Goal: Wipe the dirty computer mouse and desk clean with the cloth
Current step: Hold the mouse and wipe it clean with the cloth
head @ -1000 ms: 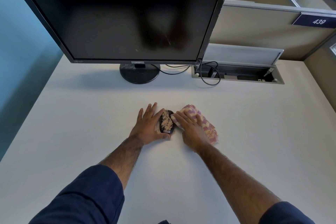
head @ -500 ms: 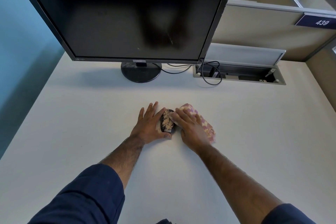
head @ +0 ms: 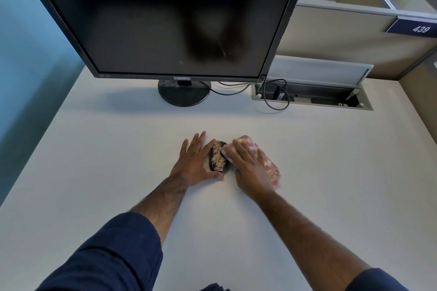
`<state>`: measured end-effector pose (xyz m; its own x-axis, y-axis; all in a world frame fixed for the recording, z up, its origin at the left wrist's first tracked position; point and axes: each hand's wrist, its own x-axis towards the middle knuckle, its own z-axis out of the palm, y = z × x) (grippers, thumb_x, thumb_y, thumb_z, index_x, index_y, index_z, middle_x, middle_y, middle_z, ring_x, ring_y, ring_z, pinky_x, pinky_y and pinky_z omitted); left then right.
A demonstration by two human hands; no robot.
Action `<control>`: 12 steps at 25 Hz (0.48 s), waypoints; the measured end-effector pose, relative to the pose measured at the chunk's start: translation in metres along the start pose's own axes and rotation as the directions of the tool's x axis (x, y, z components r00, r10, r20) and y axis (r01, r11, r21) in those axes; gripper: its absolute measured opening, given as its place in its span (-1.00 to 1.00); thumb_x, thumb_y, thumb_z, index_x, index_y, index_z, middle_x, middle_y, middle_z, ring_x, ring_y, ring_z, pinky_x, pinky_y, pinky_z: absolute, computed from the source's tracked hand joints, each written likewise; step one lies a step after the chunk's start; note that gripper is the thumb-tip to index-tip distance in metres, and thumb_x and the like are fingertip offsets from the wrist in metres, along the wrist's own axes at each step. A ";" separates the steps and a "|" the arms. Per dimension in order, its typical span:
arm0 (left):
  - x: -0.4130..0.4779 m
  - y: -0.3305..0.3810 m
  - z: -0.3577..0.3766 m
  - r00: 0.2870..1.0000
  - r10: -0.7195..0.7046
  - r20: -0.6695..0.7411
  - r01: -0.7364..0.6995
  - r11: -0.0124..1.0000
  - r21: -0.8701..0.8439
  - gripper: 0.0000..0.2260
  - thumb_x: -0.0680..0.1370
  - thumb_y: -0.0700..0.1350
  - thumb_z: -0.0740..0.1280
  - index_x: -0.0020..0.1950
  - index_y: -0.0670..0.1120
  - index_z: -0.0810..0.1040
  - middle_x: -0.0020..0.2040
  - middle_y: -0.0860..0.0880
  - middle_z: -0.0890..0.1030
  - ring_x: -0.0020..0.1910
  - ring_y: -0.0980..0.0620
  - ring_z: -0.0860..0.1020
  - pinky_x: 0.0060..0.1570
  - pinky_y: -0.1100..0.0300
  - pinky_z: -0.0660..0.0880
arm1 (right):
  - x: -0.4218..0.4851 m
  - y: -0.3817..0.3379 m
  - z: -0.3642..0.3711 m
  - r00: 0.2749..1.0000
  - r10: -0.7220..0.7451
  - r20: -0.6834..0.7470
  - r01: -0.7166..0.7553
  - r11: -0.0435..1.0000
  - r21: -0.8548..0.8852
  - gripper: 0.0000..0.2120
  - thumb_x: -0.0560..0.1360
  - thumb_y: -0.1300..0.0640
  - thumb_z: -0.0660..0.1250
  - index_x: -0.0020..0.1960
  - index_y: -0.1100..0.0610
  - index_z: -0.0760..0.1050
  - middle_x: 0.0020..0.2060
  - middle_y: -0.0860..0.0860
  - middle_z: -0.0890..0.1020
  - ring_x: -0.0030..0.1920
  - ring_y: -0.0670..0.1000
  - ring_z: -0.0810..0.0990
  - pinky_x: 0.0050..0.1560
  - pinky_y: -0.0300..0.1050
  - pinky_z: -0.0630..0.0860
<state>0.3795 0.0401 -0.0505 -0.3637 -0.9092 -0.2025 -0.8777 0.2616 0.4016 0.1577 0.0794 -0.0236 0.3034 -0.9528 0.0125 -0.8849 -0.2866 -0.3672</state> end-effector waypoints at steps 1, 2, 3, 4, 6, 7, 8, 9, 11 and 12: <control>0.000 0.000 0.000 1.000 0.000 -0.003 0.000 1.000 -0.005 0.11 0.31 0.62 0.22 0.68 0.07 -0.06 0.67 -0.01 -0.26 0.61 0.03 -0.35 0.57 -0.11 -0.31 | -0.004 -0.002 0.003 0.999 -0.038 -0.005 0.038 0.999 -0.020 -0.26 0.52 0.34 0.17 0.59 -0.17 0.15 0.61 0.03 0.18 0.61 0.14 0.05 0.52 0.42 -0.06; 0.000 0.000 0.000 1.000 0.000 -0.005 0.000 1.000 -0.017 0.12 0.30 0.63 0.21 0.68 0.08 -0.05 0.67 -0.01 -0.26 0.61 0.04 -0.35 0.57 -0.11 -0.31 | -0.008 -0.003 0.005 0.998 -0.062 -0.002 0.062 0.997 -0.046 -0.27 0.53 0.34 0.18 0.59 -0.17 0.15 0.61 0.03 0.17 0.61 0.16 0.05 0.51 0.44 -0.04; 0.000 0.000 -0.001 1.000 0.001 -0.004 -0.001 1.000 -0.029 0.12 0.29 0.63 0.21 0.68 0.08 -0.05 0.67 0.00 -0.26 0.61 0.04 -0.35 0.57 -0.11 -0.31 | -0.010 -0.003 0.007 0.998 -0.065 0.006 0.065 0.996 -0.067 -0.28 0.54 0.33 0.19 0.59 -0.16 0.15 0.62 0.04 0.16 0.62 0.16 0.05 0.50 0.46 -0.04; 0.000 0.000 -0.001 1.000 0.004 -0.002 -0.004 0.999 -0.035 0.12 0.29 0.63 0.21 0.68 0.08 -0.04 0.67 0.00 -0.27 0.61 0.05 -0.36 0.57 -0.12 -0.31 | -0.011 -0.002 0.008 0.999 -0.047 0.015 0.048 0.996 -0.079 -0.28 0.55 0.32 0.18 0.60 -0.17 0.13 0.62 0.04 0.15 0.62 0.16 0.03 0.49 0.46 -0.04; -0.001 -0.001 -0.001 1.000 0.005 -0.005 -0.005 0.999 -0.041 0.12 0.29 0.62 0.24 0.68 0.08 -0.04 0.67 0.01 -0.27 0.61 0.05 -0.36 0.57 -0.11 -0.31 | -0.008 -0.003 0.008 1.000 0.014 0.025 -0.012 0.996 -0.094 -0.27 0.55 0.32 0.16 0.60 -0.18 0.10 0.62 0.05 0.14 0.62 0.15 0.01 0.50 0.45 -0.08; 0.000 -0.001 0.000 1.000 0.005 -0.008 -0.005 0.999 -0.042 0.12 0.30 0.61 0.25 0.68 0.07 -0.03 0.67 0.01 -0.27 0.61 0.05 -0.35 0.57 -0.11 -0.32 | -0.005 -0.003 0.007 0.998 0.049 0.025 -0.046 0.994 -0.095 -0.27 0.55 0.32 0.15 0.60 -0.18 0.10 0.62 0.06 0.13 0.62 0.15 0.01 0.50 0.45 -0.11; 0.000 -0.001 0.000 1.000 0.005 -0.010 -0.006 0.999 -0.042 0.12 0.30 0.61 0.26 0.68 0.08 -0.03 0.67 0.01 -0.26 0.61 0.05 -0.35 0.57 -0.10 -0.32 | -0.003 -0.004 0.005 0.997 0.081 0.017 -0.079 0.993 -0.089 -0.27 0.55 0.33 0.15 0.60 -0.17 0.10 0.62 0.07 0.13 0.62 0.15 0.01 0.51 0.44 -0.12; 0.000 -0.001 0.000 1.000 0.005 -0.011 -0.005 0.999 -0.041 0.11 0.30 0.61 0.26 0.68 0.08 -0.04 0.67 0.01 -0.26 0.61 0.06 -0.36 0.57 -0.08 -0.33 | -0.002 -0.004 0.005 0.995 0.101 0.000 -0.101 0.992 -0.075 -0.27 0.54 0.33 0.15 0.60 -0.16 0.10 0.62 0.08 0.13 0.62 0.16 0.01 0.51 0.44 -0.12; 0.000 -0.001 0.001 1.000 0.003 -0.014 -0.004 0.999 -0.036 0.11 0.30 0.60 0.26 0.68 0.09 -0.04 0.67 0.01 -0.27 0.60 0.07 -0.37 0.56 -0.06 -0.35 | -0.006 -0.005 0.005 0.996 0.085 -0.036 -0.086 0.995 -0.055 -0.25 0.54 0.34 0.17 0.60 -0.17 0.11 0.62 0.09 0.13 0.62 0.16 0.02 0.51 0.44 -0.08; 0.000 0.000 0.001 1.000 0.003 -0.015 -0.003 0.999 -0.035 0.11 0.30 0.61 0.26 0.68 0.09 -0.04 0.67 0.01 -0.27 0.60 0.07 -0.37 0.56 -0.07 -0.34 | -0.010 -0.005 0.006 0.998 0.047 -0.045 -0.050 0.997 -0.057 -0.24 0.53 0.35 0.19 0.60 -0.18 0.11 0.62 0.09 0.13 0.62 0.17 0.02 0.51 0.45 -0.07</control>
<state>0.3795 0.0405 -0.0512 -0.3611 -0.9135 -0.1876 -0.8652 0.2531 0.4329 0.1615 0.0909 -0.0272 0.2451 -0.9688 0.0371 -0.9176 -0.2442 -0.3136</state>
